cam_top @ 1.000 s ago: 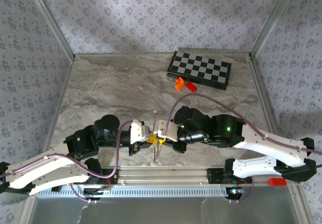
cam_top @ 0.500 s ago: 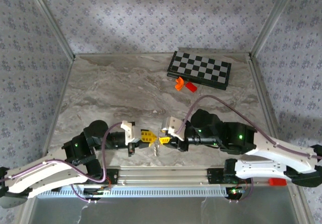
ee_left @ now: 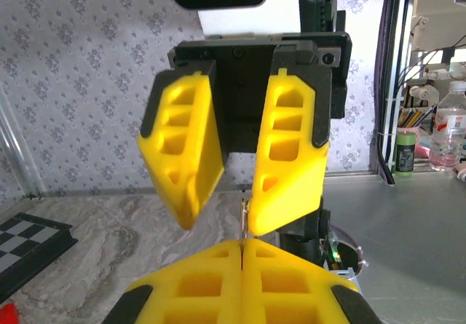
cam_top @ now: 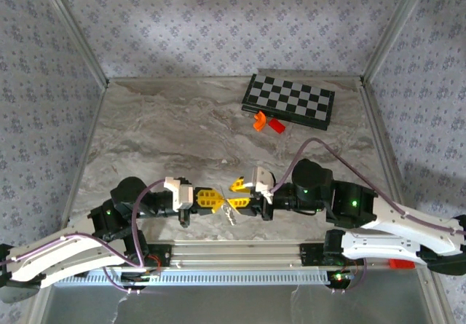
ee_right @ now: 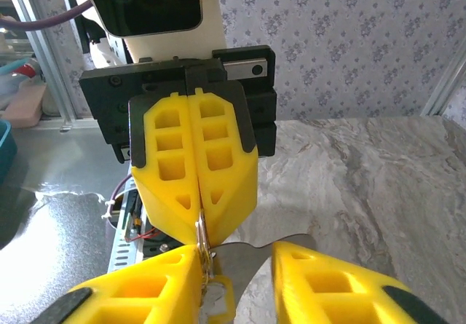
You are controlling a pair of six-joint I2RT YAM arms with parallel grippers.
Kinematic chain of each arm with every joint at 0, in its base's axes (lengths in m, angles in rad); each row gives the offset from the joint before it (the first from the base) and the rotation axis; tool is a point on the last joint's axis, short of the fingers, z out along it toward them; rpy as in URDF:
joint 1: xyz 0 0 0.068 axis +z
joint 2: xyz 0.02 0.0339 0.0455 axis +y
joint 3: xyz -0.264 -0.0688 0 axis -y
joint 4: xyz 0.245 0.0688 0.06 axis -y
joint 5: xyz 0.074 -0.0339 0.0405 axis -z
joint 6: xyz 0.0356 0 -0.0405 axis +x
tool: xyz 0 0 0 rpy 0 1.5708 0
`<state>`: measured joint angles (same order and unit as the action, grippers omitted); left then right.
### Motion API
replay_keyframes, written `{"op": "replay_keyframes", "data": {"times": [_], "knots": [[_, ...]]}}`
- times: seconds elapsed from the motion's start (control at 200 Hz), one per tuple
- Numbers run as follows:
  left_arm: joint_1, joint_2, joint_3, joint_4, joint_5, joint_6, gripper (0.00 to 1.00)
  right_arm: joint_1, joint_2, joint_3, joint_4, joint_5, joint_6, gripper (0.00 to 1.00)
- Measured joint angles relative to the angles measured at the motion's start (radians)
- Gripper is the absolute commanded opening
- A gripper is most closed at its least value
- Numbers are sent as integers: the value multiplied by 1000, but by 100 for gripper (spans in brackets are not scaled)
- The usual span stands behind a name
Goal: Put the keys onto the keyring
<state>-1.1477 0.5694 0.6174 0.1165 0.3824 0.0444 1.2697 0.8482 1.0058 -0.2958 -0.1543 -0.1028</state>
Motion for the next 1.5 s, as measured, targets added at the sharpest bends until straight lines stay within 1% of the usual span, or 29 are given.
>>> {"op": "replay_keyframes", "data": {"times": [0.145,0.265,0.335,0.505,0.64,0.685,0.73,0.79,0.86,1.005,1.119,1.434,1.499], "knots": [[0,1,-4,19,-1,-5,0,-1,5,-5,2,-8,11,18],[0,2,-5,25,-5,-5,0,0,6,-5,2,-21,12,5],[0,2,-5,26,-9,-5,0,-2,6,-5,0,-26,13,0],[0,4,-5,3,-27,0,0,-5,12,2,-26,-20,13,0],[0,29,23,-100,-57,31,17,-7,69,76,-159,3,5,0],[0,42,47,-143,-63,42,20,-7,91,108,-204,10,-1,0],[0,59,77,-187,-66,58,20,-7,117,150,-262,14,-12,0],[0,79,115,-235,-69,71,19,-7,146,198,-322,19,-25,0],[0,99,148,-277,-68,85,15,-7,177,251,-390,21,-44,0],[0,121,164,-329,-65,101,10,-6,235,320,-495,19,-80,0],[0,139,169,-360,-63,109,0,-6,260,335,-545,16,-103,0],[-1,147,171,-364,-56,108,0,-6,265,337,-561,16,-127,0],[-1,142,171,-351,-53,108,0,-4,248,324,-535,16,-126,8]]}}
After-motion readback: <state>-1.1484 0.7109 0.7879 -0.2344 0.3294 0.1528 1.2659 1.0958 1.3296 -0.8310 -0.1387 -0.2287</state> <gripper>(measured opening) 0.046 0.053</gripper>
